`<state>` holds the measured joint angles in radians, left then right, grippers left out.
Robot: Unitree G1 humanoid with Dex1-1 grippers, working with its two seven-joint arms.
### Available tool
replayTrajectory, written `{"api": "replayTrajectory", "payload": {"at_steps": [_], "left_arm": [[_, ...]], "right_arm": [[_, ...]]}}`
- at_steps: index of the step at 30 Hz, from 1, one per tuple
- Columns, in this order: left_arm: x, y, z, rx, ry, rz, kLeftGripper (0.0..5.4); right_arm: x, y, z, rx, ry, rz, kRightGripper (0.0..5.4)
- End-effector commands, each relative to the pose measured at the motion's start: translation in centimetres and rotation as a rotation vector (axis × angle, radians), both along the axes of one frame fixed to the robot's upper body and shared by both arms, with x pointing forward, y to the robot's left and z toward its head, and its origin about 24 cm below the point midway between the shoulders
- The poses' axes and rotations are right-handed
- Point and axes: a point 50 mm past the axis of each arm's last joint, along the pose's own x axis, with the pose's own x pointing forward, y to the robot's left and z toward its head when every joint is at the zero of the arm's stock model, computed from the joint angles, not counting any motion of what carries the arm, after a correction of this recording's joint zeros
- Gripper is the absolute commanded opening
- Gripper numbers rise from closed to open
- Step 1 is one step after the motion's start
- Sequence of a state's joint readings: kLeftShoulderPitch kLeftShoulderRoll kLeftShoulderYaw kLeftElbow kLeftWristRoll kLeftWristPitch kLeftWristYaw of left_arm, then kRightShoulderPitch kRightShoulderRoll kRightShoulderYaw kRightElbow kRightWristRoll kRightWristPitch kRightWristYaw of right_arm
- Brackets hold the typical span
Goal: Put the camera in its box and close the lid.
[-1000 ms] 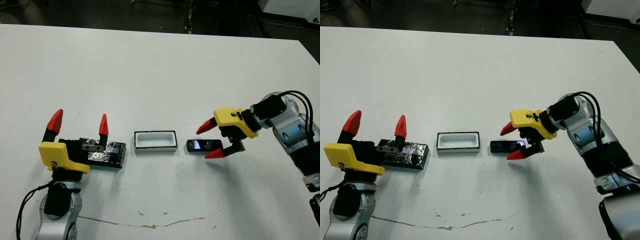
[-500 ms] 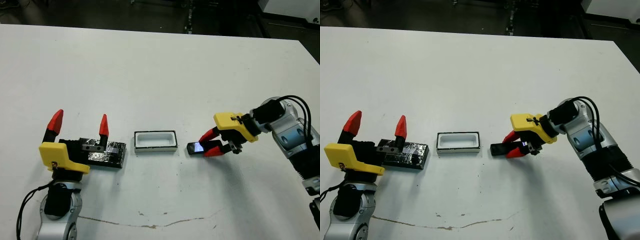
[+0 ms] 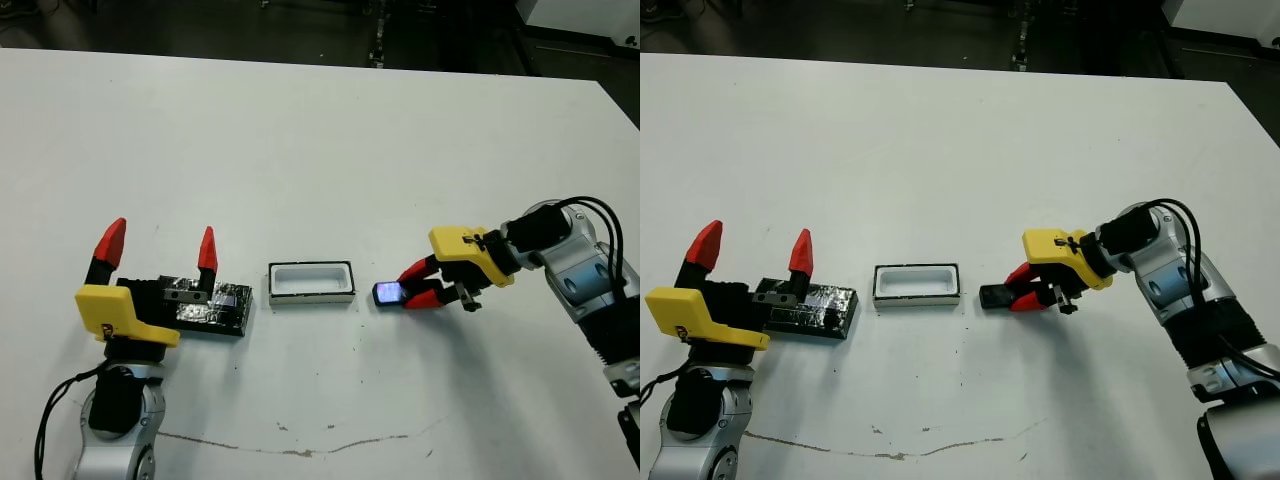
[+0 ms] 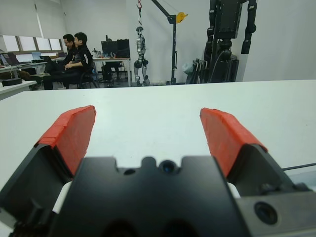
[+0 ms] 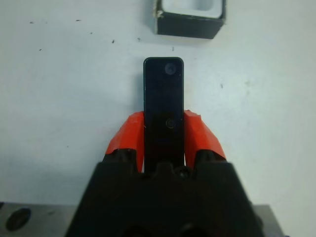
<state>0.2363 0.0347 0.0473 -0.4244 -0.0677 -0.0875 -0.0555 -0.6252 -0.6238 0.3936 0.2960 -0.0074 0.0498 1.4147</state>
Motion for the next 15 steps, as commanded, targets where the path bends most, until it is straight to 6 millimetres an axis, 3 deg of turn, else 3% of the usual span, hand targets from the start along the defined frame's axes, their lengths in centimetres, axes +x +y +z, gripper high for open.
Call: {"api": "replayTrajectory", "payload": {"at_steps": [1,9,15], "left_arm": [[0.0,0.0,-0.1,-0.007,0.004,0.000,5.40],[0.0,-0.1,-0.1,-0.014,0.005,-0.003,5.40],[0.0,-0.1,0.0,0.014,0.008,0.004,5.40]], "right_arm": [[0.1,-0.2,0.6,0.043,-0.027,-0.037,1.66],[1.3,0.1,4.0,0.156,0.084,-0.144,1.66],[1.7,1.2,4.7,0.246,0.187,-0.113,1.66]]}}
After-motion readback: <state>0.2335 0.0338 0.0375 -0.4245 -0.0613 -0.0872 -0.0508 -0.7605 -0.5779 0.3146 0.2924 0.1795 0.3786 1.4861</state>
